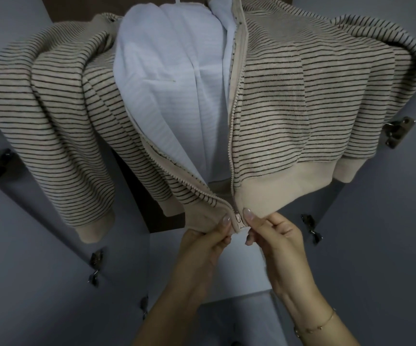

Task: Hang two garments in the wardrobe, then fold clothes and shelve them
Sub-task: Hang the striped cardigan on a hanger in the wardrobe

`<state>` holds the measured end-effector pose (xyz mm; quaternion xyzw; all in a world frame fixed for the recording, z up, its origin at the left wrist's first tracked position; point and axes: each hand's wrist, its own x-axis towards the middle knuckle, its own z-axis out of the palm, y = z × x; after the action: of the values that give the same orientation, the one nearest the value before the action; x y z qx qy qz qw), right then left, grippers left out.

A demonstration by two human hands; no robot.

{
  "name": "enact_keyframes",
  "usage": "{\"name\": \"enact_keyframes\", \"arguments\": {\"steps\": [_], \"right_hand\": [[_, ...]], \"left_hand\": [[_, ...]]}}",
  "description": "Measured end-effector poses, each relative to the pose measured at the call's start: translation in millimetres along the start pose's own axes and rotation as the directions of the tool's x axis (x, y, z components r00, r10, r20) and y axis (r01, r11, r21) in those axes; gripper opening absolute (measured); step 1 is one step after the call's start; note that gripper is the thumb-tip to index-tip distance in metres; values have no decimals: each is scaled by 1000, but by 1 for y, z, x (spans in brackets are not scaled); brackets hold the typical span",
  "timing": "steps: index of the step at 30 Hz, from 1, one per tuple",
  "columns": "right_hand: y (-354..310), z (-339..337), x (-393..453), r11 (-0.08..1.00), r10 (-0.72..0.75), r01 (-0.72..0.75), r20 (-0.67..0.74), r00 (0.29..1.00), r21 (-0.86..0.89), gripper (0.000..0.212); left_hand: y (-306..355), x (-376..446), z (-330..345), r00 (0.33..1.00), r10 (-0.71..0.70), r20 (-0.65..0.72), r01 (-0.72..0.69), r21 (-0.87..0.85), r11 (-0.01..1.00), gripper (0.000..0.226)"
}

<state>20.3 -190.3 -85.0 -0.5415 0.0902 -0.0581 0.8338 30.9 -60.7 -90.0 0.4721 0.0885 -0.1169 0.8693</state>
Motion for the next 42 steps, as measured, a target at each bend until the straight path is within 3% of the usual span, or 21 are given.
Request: {"name": "enact_keyframes", "arguments": {"steps": [4, 8, 11, 14, 16, 18, 19, 21, 23, 24, 27, 33, 36, 39, 42], "right_hand": [[-7, -7, 2, 987, 31, -10, 132, 991, -158, 36], [-4, -4, -1, 984, -51, 66, 94, 994, -164, 31], [2, 0, -7, 983, -102, 116, 96, 990, -145, 20], [5, 4, -8, 988, -62, 72, 75, 995, -134, 20], [4, 6, -6, 993, -31, 40, 78, 996, -112, 21], [2, 6, -2, 993, -20, 30, 92, 996, -110, 20], [1, 5, 0, 994, -9, 19, 97, 995, -104, 19], [1, 4, 2, 998, 49, -45, 107, 993, -34, 16], [1, 6, 1, 989, 104, -118, 145, 984, 88, 10], [1, 8, 0, 984, 108, -128, 161, 981, 122, 12], [2, 12, -4, 978, 109, -134, 159, 981, 158, 12], [0, 9, -10, 986, 89, -108, 148, 985, 128, 14], [0, 6, -10, 993, 56, -69, 139, 989, 94, 16], [0, 5, -11, 997, -46, 54, 137, 990, -53, 18], [2, 4, -12, 932, -194, 237, 172, 966, -275, 36]], "left_hand": [[0, -3, -4, 998, 52, 43, -55, 82, 995, 18], [-4, -4, -11, 995, 90, 49, -101, 316, 943, 27], [-4, -4, -12, 997, 62, 43, -73, 325, 943, 23], [-1, -6, -14, 999, -21, 31, 12, 279, 960, 16], [4, -14, -20, 999, 26, 29, -35, 377, 925, 23], [12, -26, -28, 966, 232, 117, -258, 536, 804, 29], [18, -32, -31, 912, 356, 206, -405, 604, 687, 29], [30, -35, -34, 730, 551, 404, -641, 685, 346, 19], [35, -29, -32, 584, 602, 545, -705, 707, 43, 15], [34, -23, -30, 570, 589, 573, -696, 718, -24, 20], [24, -11, -24, 607, 552, 572, -660, 749, -50, 34], [18, -6, -21, 489, 670, 559, -698, 711, -85, 18], [23, -6, -17, 511, 656, 556, -697, 714, -63, 18], [27, -5, -13, 558, 668, 492, -692, 720, 48, 16], [27, -5, -9, 576, 662, 480, -680, 730, 61, 13]]}}
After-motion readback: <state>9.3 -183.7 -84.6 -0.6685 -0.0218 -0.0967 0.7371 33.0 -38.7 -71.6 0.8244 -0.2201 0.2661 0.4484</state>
